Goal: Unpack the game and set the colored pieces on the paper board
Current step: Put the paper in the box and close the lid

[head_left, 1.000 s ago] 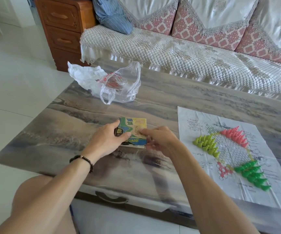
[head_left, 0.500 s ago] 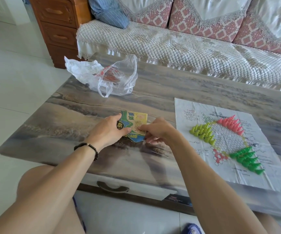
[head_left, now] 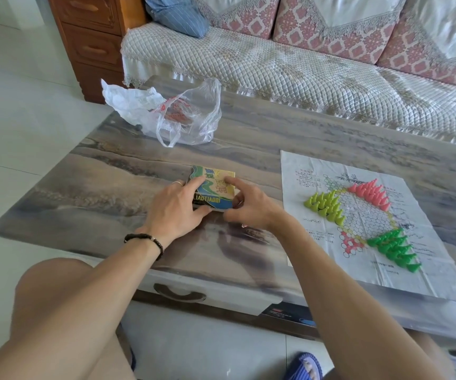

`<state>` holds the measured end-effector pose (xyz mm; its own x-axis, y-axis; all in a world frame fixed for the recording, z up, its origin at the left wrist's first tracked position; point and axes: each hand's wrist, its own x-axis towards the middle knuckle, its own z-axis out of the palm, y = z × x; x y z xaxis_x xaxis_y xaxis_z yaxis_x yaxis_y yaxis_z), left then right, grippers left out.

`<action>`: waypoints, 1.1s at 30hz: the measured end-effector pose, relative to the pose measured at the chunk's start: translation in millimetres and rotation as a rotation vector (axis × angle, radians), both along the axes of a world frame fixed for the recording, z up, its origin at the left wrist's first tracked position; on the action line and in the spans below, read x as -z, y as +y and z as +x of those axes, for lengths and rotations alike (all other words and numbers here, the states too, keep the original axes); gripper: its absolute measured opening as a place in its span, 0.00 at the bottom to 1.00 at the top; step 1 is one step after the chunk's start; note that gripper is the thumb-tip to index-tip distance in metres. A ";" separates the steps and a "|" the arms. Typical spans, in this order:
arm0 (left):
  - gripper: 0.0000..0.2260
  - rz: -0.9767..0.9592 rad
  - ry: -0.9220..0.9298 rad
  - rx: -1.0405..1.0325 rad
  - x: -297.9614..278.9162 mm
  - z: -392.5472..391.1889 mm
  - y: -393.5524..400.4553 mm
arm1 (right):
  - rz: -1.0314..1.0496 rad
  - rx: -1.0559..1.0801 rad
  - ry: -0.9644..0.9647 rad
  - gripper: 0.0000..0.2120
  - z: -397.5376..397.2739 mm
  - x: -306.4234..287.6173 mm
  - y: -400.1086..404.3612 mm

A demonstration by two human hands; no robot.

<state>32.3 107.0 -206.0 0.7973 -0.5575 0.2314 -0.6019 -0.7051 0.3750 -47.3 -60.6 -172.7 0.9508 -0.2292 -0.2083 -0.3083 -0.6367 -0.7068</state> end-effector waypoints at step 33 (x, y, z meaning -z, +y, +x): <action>0.23 -0.011 0.064 -0.190 -4.8 152.1 157.6 | -0.311 -0.253 -0.244 0.27 193.2 13.0 148.2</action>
<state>184.3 264.7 -201.2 0.9012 -0.3932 0.1823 -0.4330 -0.7994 0.4164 145.9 87.6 -185.8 0.9975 0.0003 0.0703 0.0357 -0.8634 -0.5033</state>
